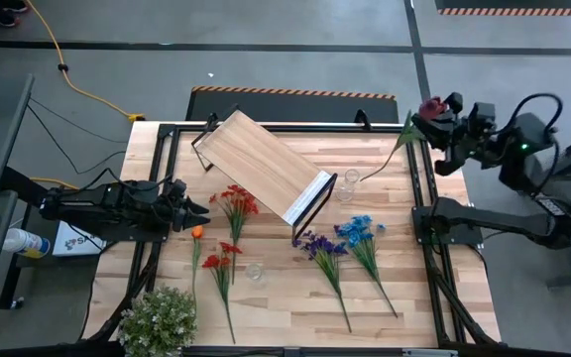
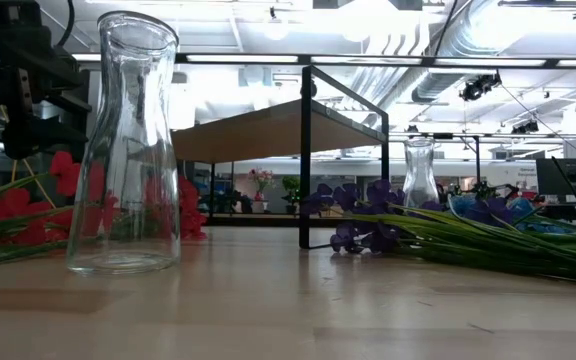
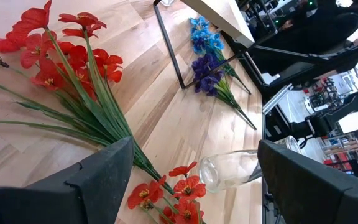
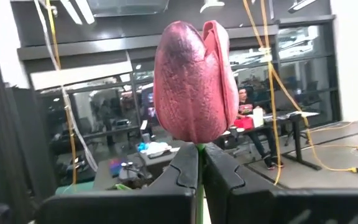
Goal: Pick and place flowers into a vace then onto a shelf
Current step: Put the dark red flower into the top transparent vase
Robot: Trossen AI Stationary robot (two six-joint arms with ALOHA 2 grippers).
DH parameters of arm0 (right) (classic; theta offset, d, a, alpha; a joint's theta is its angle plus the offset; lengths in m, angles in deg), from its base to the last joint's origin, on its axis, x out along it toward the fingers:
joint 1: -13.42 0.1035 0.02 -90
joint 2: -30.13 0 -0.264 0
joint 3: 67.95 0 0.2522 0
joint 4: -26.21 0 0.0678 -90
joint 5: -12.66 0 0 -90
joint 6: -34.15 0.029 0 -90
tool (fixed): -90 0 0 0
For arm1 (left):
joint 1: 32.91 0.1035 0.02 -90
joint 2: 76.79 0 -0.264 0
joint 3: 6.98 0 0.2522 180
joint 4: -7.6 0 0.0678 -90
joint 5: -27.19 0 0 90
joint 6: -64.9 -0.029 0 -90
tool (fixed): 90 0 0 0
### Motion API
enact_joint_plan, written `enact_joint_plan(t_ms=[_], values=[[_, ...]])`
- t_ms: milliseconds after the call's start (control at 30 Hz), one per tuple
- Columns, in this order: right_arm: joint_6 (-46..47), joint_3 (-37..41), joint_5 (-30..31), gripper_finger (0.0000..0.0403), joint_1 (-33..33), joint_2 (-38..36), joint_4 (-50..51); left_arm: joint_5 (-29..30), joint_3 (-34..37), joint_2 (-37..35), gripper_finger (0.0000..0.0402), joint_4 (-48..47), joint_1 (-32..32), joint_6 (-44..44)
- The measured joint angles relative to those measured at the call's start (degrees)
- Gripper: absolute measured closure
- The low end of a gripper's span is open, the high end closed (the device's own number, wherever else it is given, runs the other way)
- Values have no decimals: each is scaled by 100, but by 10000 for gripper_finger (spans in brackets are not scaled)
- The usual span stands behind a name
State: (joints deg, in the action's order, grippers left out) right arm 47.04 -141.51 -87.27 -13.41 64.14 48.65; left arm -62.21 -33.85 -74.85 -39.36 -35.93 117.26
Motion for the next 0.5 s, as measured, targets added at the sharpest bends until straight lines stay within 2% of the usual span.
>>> enact_joint_plan(t_ms=[267,500], values=[[-127,1273,408,403,0,-685,-780,0,0,1,25,1,1,0],[-284,2092,659,403,0,-994,-1420,1,0,1,25,1,1,0]])
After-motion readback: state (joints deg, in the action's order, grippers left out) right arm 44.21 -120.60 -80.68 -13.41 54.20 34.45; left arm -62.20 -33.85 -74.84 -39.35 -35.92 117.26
